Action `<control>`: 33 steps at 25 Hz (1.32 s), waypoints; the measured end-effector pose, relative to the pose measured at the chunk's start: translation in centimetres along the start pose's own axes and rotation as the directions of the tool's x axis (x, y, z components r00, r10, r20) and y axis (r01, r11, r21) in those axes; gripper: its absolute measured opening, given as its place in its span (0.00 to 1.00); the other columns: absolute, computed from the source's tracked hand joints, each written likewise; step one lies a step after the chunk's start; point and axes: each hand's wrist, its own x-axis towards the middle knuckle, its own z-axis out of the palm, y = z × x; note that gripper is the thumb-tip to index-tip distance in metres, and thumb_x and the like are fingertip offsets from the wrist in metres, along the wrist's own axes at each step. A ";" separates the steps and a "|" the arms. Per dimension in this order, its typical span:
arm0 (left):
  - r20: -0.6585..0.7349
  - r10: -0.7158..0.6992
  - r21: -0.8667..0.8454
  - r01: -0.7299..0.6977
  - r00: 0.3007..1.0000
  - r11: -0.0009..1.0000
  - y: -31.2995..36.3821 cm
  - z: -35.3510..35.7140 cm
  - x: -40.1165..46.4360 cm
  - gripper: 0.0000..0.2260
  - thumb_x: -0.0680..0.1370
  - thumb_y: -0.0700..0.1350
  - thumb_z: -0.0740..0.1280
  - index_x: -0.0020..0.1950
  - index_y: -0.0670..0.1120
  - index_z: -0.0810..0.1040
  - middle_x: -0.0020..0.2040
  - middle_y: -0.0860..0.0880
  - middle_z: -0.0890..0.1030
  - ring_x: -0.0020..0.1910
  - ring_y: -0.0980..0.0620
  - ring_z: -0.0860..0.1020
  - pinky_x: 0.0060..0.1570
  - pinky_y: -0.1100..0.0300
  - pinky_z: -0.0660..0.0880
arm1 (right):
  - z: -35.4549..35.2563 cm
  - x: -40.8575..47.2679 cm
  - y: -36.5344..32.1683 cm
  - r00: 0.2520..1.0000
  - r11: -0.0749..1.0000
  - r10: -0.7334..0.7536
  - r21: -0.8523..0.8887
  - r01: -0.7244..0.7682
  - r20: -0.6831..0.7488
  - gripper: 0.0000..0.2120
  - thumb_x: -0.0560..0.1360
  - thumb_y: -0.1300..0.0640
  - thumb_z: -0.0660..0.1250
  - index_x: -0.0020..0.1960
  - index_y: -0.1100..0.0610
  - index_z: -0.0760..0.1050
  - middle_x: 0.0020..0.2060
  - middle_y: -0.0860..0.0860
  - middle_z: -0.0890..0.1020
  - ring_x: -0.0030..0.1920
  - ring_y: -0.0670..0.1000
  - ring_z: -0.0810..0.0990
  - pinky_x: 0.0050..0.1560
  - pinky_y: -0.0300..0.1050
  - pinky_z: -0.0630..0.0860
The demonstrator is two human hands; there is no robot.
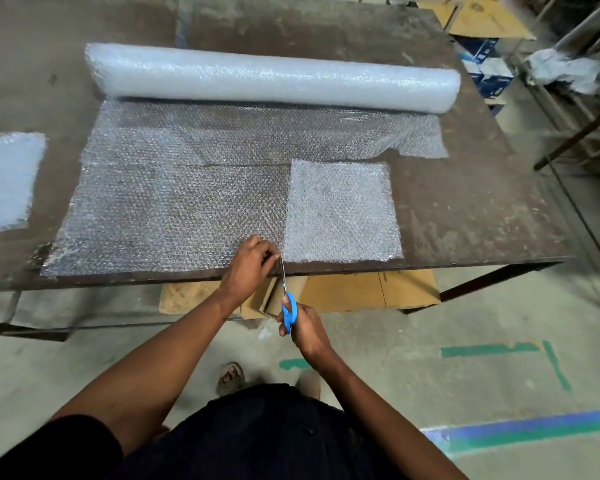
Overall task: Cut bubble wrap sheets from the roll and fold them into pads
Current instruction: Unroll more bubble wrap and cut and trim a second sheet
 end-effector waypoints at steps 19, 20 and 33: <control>-0.033 -0.053 -0.083 0.050 0.998 0.995 0.1 0.1 -0.5 0.02 0.82 0.42 0.71 0.53 0.45 0.81 0.51 0.50 0.76 0.48 0.52 0.75 0.50 0.57 0.74 | 2.8 2.4 0.4 0.999 0.997 -0.029 0.067 0.030 -0.016 0.29 0.84 0.36 0.62 0.52 0.64 0.79 0.34 0.48 0.81 0.33 0.42 0.75 0.43 0.44 0.69; -0.038 -0.052 -0.075 0.049 0.998 0.996 0.2 0.1 -0.6 0.02 0.82 0.42 0.70 0.54 0.44 0.81 0.51 0.49 0.76 0.49 0.52 0.75 0.50 0.57 0.74 | 2.7 2.4 0.2 1.000 0.998 -0.016 0.057 0.017 -0.022 0.29 0.84 0.36 0.62 0.52 0.63 0.79 0.33 0.48 0.81 0.32 0.42 0.74 0.42 0.43 0.69; 0.032 -0.080 -0.081 0.082 0.996 0.993 -0.1 -0.3 -0.4 0.02 0.83 0.41 0.69 0.54 0.43 0.78 0.52 0.49 0.75 0.49 0.51 0.75 0.50 0.57 0.72 | 3.2 4.0 -4.2 0.993 0.968 0.107 0.233 -0.094 -0.043 0.23 0.84 0.36 0.61 0.46 0.55 0.79 0.34 0.52 0.79 0.25 0.44 0.70 0.29 0.40 0.64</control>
